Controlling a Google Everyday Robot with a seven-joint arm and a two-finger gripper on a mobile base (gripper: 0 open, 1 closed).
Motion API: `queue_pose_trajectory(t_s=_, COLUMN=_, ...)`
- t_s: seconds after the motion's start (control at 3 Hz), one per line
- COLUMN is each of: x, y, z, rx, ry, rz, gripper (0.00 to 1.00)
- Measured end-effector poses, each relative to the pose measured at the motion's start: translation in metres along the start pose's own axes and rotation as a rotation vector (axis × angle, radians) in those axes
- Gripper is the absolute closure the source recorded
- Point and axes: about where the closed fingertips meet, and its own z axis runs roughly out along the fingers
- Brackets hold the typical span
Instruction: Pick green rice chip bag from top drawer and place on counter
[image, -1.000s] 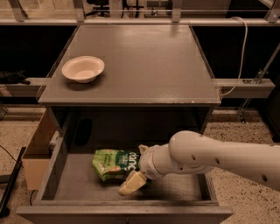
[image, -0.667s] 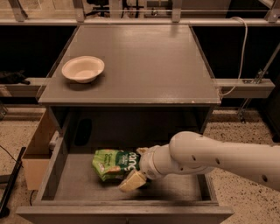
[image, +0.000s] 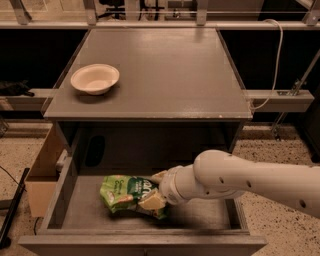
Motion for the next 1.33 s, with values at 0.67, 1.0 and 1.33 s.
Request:
queue_pose_trajectory(t_s=0.67, x=-0.001, y=0.000, z=-0.001, rx=-0.003, ry=0.000, rz=-0.001, gripper=1.00)
queue_pose_trajectory(t_s=1.0, x=-0.004, y=0.001, z=-0.003, rx=-0.012, ry=0.002, rz=-0.004, gripper=1.00)
queue_pose_trajectory(t_s=1.33, x=-0.019, y=-0.008, z=-0.030, rx=-0.009, ry=0.008, rz=-0.020, gripper=1.00)
